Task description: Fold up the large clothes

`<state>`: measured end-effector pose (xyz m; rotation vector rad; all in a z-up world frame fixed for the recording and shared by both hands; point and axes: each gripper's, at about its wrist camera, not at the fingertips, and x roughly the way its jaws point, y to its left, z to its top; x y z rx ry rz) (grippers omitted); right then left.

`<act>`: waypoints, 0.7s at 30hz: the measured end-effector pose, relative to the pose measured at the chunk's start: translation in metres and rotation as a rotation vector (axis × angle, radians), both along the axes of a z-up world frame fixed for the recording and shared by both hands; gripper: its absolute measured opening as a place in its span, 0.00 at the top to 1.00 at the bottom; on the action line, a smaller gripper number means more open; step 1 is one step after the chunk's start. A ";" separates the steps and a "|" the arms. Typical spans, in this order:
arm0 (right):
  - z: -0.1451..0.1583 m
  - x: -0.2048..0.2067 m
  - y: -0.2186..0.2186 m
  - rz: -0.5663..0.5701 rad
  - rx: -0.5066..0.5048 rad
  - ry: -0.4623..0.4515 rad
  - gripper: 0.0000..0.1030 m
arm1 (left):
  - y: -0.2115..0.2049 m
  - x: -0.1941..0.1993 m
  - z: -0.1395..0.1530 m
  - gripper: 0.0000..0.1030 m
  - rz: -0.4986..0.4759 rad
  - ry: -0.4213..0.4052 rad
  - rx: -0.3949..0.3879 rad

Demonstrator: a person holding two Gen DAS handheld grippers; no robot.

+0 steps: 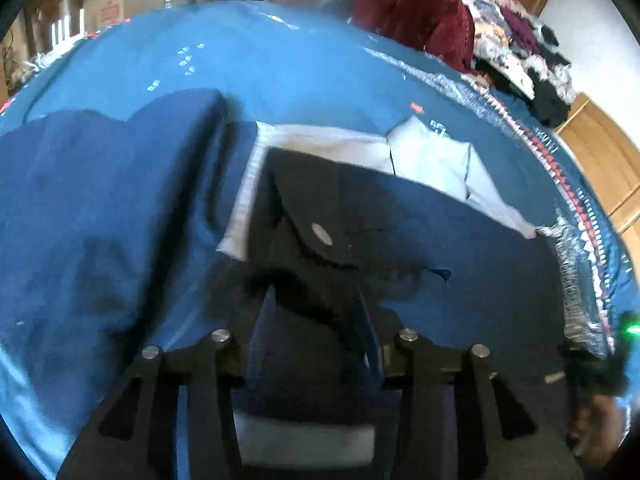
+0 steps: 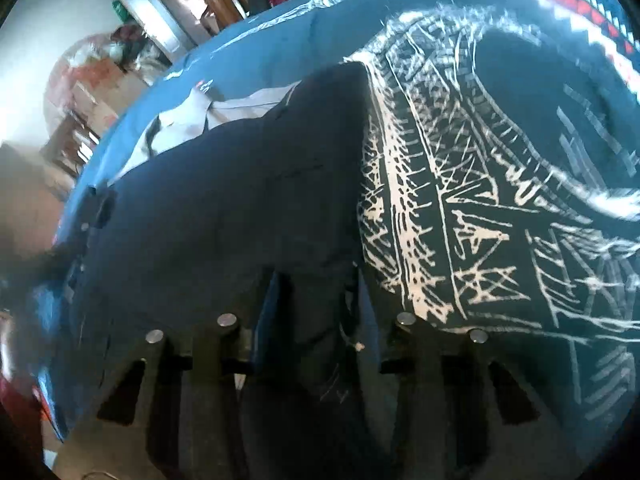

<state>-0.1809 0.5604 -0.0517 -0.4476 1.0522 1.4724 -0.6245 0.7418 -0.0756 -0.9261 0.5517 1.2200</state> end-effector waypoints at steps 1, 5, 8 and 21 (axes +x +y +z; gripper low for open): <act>0.006 -0.002 -0.005 0.000 0.013 -0.024 0.62 | -0.011 -0.010 0.005 0.57 0.015 -0.010 0.020; 0.032 -0.004 -0.033 -0.038 0.048 -0.024 0.51 | -0.057 -0.125 0.028 0.32 0.208 -0.053 0.109; 0.042 -0.011 -0.055 -0.082 0.063 0.025 0.43 | -0.083 -0.234 0.020 0.29 0.439 -0.057 0.099; 0.035 -0.110 -0.026 0.009 -0.002 0.063 0.42 | 0.003 -0.390 -0.023 0.29 0.629 -0.180 0.058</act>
